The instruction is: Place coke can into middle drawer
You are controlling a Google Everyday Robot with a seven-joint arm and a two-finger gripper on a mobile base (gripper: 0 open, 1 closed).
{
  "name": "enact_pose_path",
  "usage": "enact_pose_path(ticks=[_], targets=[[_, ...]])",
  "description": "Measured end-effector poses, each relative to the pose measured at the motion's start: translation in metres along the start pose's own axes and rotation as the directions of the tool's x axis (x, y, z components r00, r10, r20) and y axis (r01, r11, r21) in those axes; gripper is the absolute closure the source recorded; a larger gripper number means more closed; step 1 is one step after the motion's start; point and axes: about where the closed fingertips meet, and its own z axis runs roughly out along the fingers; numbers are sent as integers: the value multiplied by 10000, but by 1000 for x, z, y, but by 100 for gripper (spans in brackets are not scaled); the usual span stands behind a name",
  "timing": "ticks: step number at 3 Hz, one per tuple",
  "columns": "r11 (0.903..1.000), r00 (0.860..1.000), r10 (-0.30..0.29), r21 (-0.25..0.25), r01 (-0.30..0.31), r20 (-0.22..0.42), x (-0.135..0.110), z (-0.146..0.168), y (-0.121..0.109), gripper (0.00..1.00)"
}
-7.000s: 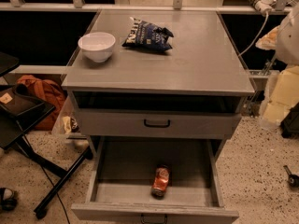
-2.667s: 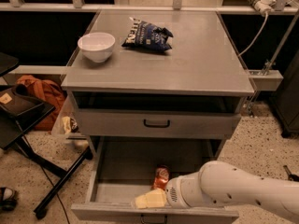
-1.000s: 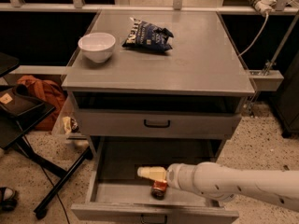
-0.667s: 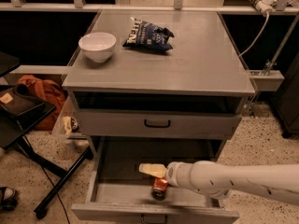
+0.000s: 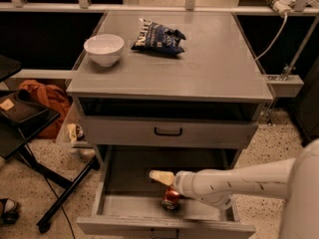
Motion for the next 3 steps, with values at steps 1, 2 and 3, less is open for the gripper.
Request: enact_pose_path(ticks=[1,2,3], targets=[[9982,9994,336,507,-332,-59,4,19,-4,0],[9956,9986,494,801,-478,-182,9,30,-7,0],[9937,9976,573,986,-534,-378,14,39,-15,0]])
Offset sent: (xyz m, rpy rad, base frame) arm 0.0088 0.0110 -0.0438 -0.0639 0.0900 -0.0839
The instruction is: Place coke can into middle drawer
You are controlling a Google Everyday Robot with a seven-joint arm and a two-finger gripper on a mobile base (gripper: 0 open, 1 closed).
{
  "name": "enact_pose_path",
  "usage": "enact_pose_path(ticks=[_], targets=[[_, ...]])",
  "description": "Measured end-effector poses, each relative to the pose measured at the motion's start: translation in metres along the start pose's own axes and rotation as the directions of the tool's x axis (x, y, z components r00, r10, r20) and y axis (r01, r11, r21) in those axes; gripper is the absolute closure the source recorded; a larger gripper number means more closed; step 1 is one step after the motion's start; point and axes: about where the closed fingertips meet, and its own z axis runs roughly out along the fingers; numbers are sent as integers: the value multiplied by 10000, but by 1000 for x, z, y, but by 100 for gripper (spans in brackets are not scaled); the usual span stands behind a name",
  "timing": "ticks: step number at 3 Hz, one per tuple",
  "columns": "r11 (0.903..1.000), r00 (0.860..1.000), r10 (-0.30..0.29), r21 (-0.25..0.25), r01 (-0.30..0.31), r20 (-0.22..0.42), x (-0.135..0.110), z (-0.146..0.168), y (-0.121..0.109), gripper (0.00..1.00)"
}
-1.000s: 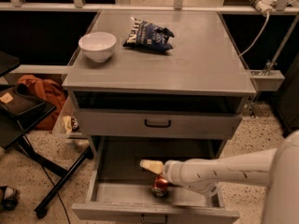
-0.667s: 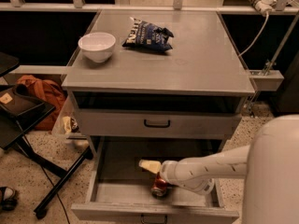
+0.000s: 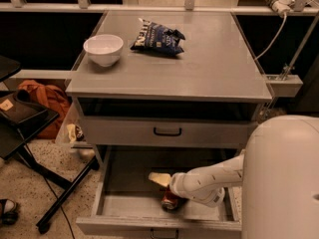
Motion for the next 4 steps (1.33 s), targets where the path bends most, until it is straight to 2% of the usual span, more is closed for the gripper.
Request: enact_pose_path(ticks=[2,3,4], targets=[[9985,9989,-55,543,81,-473,14,5,-17,0],[9960,9978,-138,872,194,-644,21,1,-18,0],[9937,9962,-234,1070,323,-840,26,1,-17,19]])
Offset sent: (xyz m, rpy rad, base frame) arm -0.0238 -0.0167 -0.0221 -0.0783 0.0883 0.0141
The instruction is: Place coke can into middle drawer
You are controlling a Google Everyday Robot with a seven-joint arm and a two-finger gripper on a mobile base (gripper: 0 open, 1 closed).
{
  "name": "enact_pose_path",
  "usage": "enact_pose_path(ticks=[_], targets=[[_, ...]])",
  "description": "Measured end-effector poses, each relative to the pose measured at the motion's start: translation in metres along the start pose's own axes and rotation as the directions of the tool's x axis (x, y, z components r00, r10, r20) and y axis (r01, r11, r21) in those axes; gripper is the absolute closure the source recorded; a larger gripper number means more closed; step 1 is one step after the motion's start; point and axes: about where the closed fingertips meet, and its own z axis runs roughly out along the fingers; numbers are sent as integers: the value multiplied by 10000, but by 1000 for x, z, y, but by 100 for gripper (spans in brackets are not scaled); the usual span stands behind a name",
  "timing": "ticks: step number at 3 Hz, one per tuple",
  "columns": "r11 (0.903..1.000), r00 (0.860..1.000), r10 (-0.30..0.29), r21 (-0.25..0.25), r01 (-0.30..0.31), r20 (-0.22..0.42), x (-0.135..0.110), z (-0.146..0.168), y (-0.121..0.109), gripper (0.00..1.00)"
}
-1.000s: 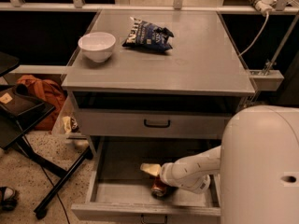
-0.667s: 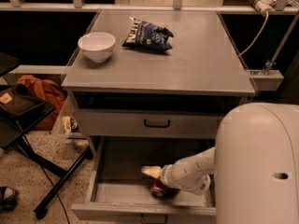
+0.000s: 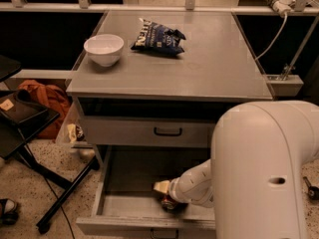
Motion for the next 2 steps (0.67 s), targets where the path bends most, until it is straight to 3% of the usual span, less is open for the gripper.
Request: enact_pose_path(ticks=[2], targets=[[9984,9981,-559,97,562,-276,-4,11,26,66]])
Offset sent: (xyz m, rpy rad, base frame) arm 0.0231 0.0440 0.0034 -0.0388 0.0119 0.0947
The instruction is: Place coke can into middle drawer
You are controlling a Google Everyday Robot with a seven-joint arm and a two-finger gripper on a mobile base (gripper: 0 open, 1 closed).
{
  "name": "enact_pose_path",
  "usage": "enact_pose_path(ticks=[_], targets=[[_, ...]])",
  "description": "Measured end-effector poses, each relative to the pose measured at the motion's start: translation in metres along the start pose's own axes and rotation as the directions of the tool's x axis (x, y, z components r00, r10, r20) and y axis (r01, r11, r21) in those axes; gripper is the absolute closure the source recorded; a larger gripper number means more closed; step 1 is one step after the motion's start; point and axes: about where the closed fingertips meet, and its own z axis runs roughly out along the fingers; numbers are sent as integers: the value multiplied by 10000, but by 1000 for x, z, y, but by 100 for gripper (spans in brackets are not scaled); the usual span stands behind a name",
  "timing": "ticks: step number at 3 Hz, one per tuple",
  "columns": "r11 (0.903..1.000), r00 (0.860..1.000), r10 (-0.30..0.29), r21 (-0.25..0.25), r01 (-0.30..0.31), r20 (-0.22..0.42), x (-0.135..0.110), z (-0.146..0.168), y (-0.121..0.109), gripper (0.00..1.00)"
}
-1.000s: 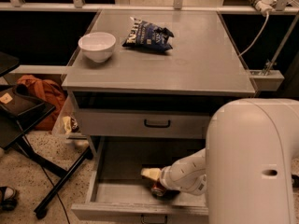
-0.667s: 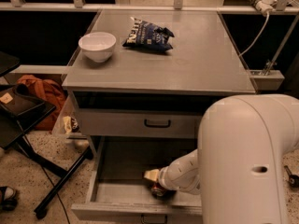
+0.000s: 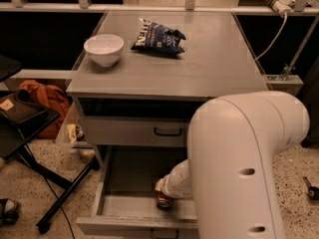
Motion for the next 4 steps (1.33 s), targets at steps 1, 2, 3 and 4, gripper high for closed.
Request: enact_pose_path(ticks=[1,2,3,4], targets=[[9997,9996,-247,-45,246,-114,-1,-1,5,89],[9930,9953,-951,-727,935,-182,3,-19,13,100],[9601,9789,-2042,-1960,1994,-42,13,-43,26,100],[8661,9315,-3633,-3614,3453,194,34,-57,58,100]])
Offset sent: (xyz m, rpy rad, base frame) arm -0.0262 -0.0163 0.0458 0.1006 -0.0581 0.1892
